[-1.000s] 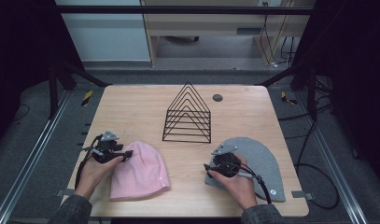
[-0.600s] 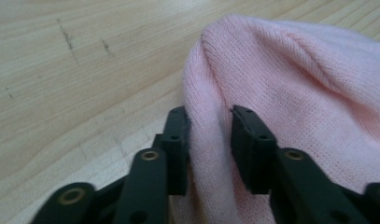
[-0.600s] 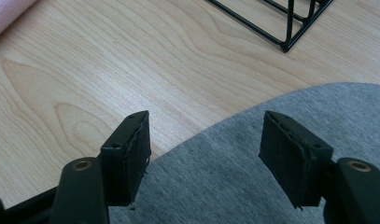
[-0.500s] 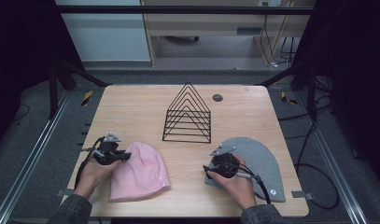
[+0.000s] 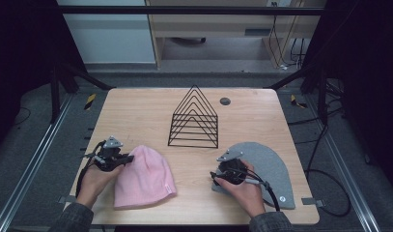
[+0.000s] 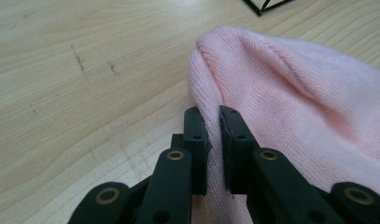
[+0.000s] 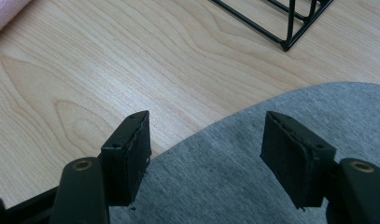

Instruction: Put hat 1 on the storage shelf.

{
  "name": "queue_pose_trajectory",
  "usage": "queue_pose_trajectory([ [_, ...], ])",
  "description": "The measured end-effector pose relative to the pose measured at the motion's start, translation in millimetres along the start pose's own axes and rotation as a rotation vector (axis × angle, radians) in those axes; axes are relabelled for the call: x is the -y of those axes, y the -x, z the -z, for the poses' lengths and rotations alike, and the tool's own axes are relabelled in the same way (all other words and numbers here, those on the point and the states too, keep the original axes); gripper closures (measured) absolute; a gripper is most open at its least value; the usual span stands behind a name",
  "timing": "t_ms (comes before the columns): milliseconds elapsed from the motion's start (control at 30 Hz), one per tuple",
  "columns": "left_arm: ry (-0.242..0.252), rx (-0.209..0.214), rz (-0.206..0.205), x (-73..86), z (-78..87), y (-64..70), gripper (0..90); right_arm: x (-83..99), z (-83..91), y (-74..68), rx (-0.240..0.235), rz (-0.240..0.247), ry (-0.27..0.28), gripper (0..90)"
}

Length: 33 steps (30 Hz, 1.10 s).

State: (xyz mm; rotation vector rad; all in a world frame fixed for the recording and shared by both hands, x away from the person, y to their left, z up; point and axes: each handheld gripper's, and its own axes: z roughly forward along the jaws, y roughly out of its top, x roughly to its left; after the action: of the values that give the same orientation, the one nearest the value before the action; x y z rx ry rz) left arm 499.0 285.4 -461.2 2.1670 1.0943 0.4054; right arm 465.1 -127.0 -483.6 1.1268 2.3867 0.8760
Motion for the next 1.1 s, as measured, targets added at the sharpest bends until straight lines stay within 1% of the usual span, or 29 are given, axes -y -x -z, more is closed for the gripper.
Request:
queue_pose_trajectory([
  [100,0.012,-0.001,-0.010,-1.3,3.8,1.8,81.9,-0.1,-0.4,-0.4,-0.001,0.000,-0.003,32.7],
  [167,0.028,0.007,-0.011,-2.6,7.9,4.0,82.1,-0.6,0.0,-0.3,0.002,0.002,-0.002,32.6],
  [267,0.049,0.007,-0.018,-4.5,15.1,8.0,82.2,-0.8,1.7,0.1,0.004,0.004,0.003,32.6],
  [433,0.091,0.007,-0.063,-11.7,33.4,17.1,82.6,-0.9,2.9,1.1,0.010,0.007,0.004,32.5],
  [467,0.100,0.007,-0.082,-13.7,37.3,19.7,82.6,-0.6,2.6,1.3,0.010,0.006,0.005,32.4],
  [533,0.118,0.015,-0.102,-18.5,44.7,25.8,82.7,-0.5,1.9,1.0,0.015,0.006,0.000,31.8],
  [567,0.124,0.013,-0.122,-21.4,47.9,29.4,82.7,-0.5,1.8,0.6,0.013,0.003,0.001,31.6],
  [600,0.137,0.015,-0.150,-27.6,53.8,36.5,82.8,-0.7,1.8,0.0,0.017,0.005,0.004,30.7],
  [633,0.137,0.015,-0.150,-27.6,53.8,36.5,82.8,-0.8,2.5,-0.3,0.015,0.001,0.006,30.2],
  [733,0.145,0.018,-0.201,-39.5,61.4,48.1,82.8,-0.9,3.7,0.0,0.026,0.003,0.015,29.6],
  [800,0.158,0.025,-0.223,-48.9,66.7,54.8,82.9,-0.7,6.0,1.8,0.034,-0.006,0.021,29.5],
  [900,0.148,0.020,-0.279,-64.1,73.1,63.5,82.9,-0.3,7.4,2.9,0.035,-0.015,0.025,29.4],
  [933,0.148,0.023,-0.292,-68.8,74.9,66.1,83.0,-0.1,9.3,3.8,0.034,-0.019,0.034,29.5],
  [967,0.141,0.022,-0.320,-77.3,78.2,70.5,83.0,-0.3,10.4,4.2,0.036,-0.017,0.037,29.6],
  [1000,0.135,0.019,-0.333,-81.2,80.1,72.4,83.0,-0.3,11.3,4.1,0.036,-0.022,0.043,29.8],
  [1033,0.135,0.019,-0.333,-81.2,80.1,72.4,83.1,-0.6,12.6,4.1,0.032,-0.026,0.047,29.9],
  [1100,0.137,0.016,-0.354,-88.5,83.8,76.1,83.1,-1.0,13.4,4.3,0.035,-0.022,0.054,29.9],
])
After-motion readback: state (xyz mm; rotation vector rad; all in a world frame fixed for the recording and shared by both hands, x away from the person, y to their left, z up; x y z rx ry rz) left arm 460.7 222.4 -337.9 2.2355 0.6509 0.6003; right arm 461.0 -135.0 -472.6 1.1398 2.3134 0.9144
